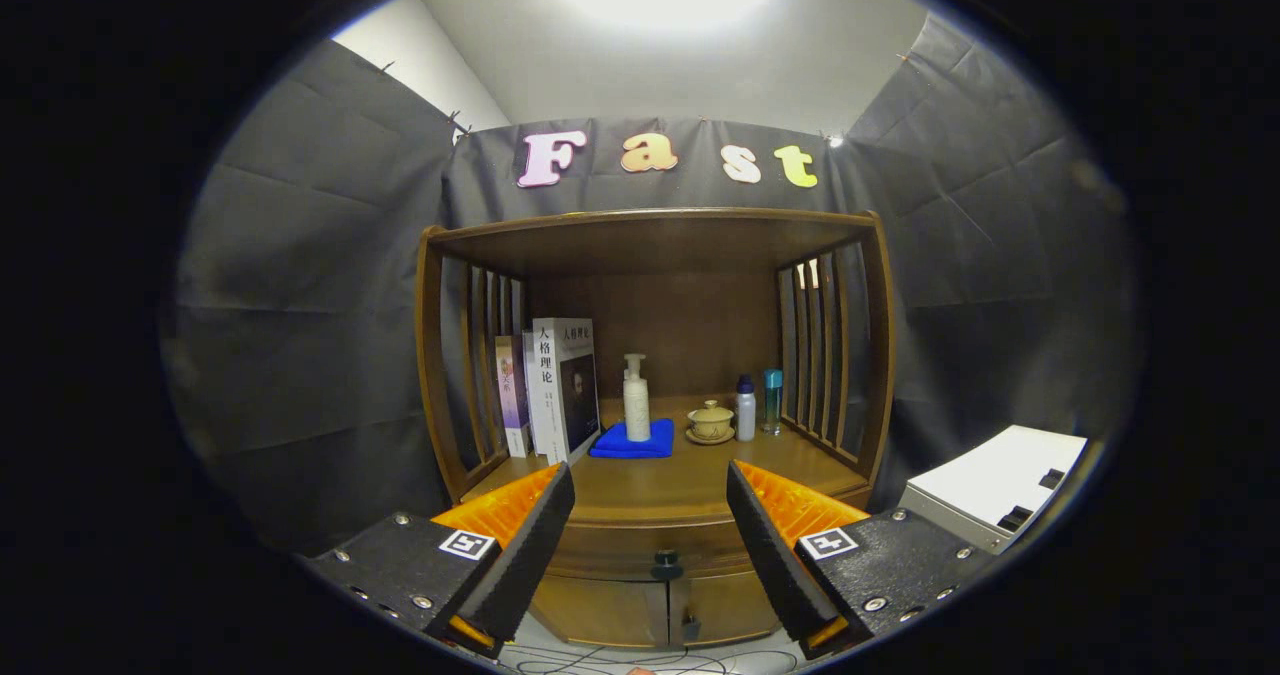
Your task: Pull open the drawer, take out the items inside it, and place them on the countertop above the cabinet.
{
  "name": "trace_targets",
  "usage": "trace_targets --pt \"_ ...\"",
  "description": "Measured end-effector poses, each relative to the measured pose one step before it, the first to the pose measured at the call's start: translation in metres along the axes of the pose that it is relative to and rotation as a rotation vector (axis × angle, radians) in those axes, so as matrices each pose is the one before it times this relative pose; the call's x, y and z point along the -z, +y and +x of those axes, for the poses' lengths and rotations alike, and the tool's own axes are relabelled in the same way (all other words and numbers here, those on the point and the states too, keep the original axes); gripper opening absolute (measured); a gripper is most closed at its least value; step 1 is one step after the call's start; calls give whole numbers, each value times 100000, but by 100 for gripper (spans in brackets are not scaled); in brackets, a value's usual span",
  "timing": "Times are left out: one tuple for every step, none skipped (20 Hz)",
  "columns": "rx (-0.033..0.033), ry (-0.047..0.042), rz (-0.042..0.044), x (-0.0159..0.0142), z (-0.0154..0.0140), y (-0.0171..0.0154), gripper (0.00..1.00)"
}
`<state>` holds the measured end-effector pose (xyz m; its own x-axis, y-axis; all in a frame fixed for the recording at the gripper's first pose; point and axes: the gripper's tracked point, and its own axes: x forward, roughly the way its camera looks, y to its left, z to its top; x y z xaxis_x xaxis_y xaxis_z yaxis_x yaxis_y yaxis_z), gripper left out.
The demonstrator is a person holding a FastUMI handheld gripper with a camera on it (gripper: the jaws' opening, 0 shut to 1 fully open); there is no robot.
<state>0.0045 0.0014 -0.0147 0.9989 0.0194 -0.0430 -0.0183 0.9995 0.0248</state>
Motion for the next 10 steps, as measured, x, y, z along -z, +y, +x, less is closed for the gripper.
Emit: trace_targets --pt "-274 236 200 53 12 93 95" --pt "-268 164 115 -38 18 86 95" --pt "-120 202 -30 72 -65 37 95" --pt "-60 31 -89 95 50 31 95" --pt "-6 102 -215 -27 -5 -35 95" --pt "-52 31 -220 9 -28 40 95" --pt "-201 -27 -110 -24 -6 5 95" --pt "-328 -241 112 -89 28 110 95" --pt "-191 -286 324 -19 0 95 95" --pt "114 -371 548 53 80 -93 95"
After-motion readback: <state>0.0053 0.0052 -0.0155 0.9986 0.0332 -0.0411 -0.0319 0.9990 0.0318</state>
